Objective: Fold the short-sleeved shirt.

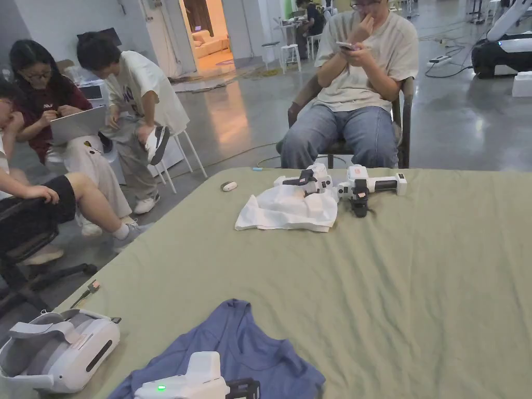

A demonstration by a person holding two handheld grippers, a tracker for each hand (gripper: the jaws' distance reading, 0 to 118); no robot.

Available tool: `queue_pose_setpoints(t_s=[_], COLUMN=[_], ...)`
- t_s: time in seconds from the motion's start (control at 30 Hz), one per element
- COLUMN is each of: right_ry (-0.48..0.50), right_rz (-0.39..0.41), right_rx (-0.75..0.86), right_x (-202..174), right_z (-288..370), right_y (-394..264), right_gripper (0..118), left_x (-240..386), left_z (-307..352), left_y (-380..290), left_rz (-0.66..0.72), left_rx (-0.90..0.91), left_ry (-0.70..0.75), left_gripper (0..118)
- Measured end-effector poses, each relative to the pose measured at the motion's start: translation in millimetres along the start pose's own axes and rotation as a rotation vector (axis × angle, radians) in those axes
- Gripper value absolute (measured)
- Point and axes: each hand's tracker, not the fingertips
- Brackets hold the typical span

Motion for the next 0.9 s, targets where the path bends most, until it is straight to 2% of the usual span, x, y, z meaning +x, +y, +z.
queue_pose_setpoints(t_s=[0.03,0.13,0.17,0.2,0.27,0.3,0.43,0.53,0.63,0.8,0.9], right_ry=[-0.01,-0.029,-0.031,-0.03,-0.021,-0.016,-0.01,-0.008,-0.013,-0.043,-0.055], right_rz=[0.009,0.019,0.016,0.01,-0.005,-0.01,0.0,-0.009,-0.058,-0.165,-0.183], right_rx=[-0.013,-0.043,-0.05,-0.057,-0.076,-0.082,-0.082,-0.056,-0.034,0.019,0.032], right_x=[0,1,1,1,1,2,3,11,23,40,51], right_z=[-2,-7,-8,-8,-10,-10,-2,8,16,38,53], right_y=[-3,-11,-14,-18,-23,-25,-29,-29,-30,-38,-44], right_gripper=[0,0,0,0,0,0,0,0,0,0,0], left_x=[-2,-6,-7,-7,-6,-6,3,12,28,106,183], left_z=[-10,-26,-24,-23,-28,-31,-22,17,49,76,76], left_y=[1,-3,-3,-1,-2,0,20,47,75,104,110], left_rz=[0.011,0.036,0.033,0.031,0.028,0.046,0.063,0.127,0.17,0.176,0.073], left_rx=[-0.018,-0.043,-0.017,-0.01,-0.037,-0.044,-0.086,0.069,0.162,0.278,0.274], left_ry=[0.03,0.096,0.049,0.046,0.112,0.076,0.102,-0.027,-0.078,-0.329,-0.463], left_gripper=[58,41,36,27,0,0,0,0,0,0,0])
